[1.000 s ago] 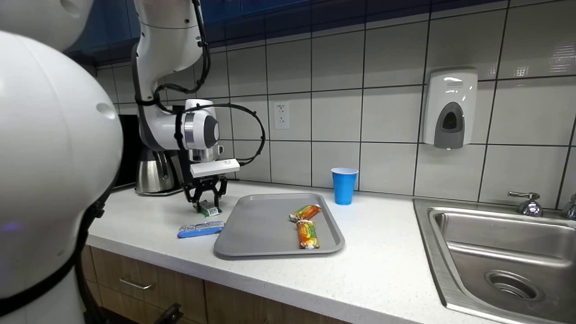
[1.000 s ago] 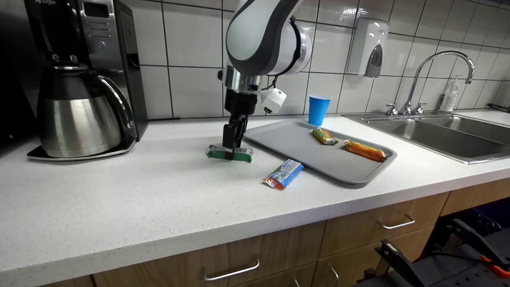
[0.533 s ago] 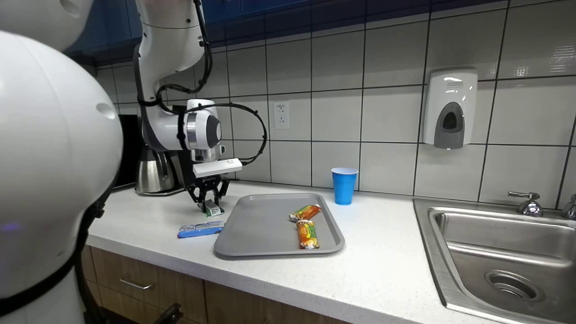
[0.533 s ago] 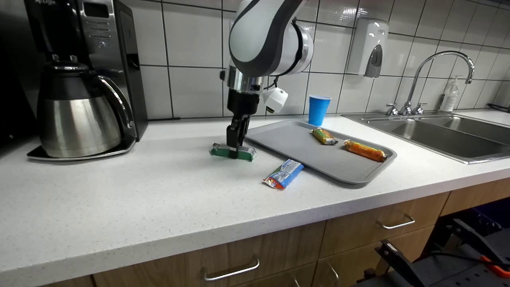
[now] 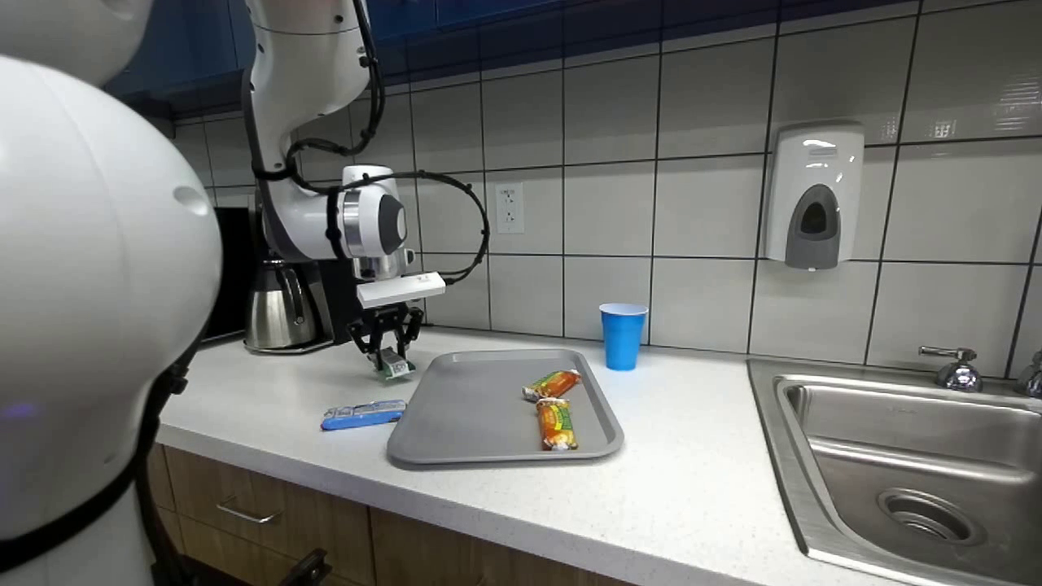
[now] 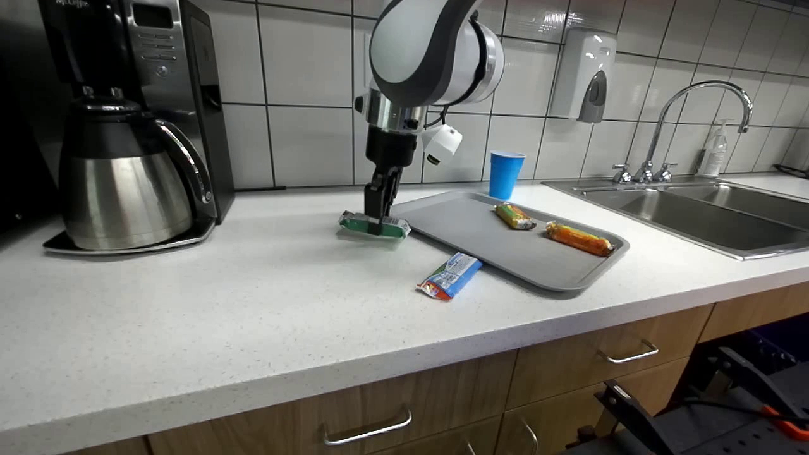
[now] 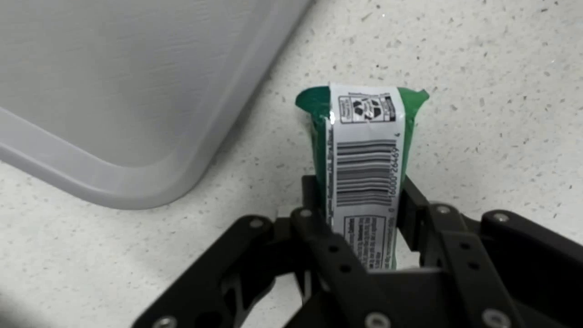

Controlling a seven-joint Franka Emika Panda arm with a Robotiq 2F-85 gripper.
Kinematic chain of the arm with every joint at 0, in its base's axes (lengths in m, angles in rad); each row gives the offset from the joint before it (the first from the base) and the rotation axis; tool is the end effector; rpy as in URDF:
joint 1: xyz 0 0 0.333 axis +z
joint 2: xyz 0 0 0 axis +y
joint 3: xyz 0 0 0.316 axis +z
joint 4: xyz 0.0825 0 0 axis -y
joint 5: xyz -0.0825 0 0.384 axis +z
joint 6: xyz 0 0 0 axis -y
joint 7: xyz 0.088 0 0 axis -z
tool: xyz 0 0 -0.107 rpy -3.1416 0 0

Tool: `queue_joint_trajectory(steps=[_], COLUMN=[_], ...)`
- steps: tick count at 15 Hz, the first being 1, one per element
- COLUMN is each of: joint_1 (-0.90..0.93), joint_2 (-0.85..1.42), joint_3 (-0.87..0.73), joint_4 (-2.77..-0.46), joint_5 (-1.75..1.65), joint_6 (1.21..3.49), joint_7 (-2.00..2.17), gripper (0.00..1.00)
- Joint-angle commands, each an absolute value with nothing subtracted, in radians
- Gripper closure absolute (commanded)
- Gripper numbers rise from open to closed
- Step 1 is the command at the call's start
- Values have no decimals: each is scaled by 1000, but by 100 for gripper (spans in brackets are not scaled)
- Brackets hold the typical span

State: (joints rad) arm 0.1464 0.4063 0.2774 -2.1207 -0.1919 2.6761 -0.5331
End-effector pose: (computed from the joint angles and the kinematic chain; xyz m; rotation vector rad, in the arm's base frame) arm 0.5397 0.2469 0.2409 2.6734 1.6220 0.2682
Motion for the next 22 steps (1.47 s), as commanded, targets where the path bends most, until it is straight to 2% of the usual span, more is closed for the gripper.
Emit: queue_joint_trajectory(steps=[1,22], joint_1=[129,116], joint_2=[335,312], joint_3=[276,85], joint_4=[-2149,-2207], joint_5=[-186,-235], joint_6=[2654,2708], joint_7=[-526,-292], gripper=[82,82])
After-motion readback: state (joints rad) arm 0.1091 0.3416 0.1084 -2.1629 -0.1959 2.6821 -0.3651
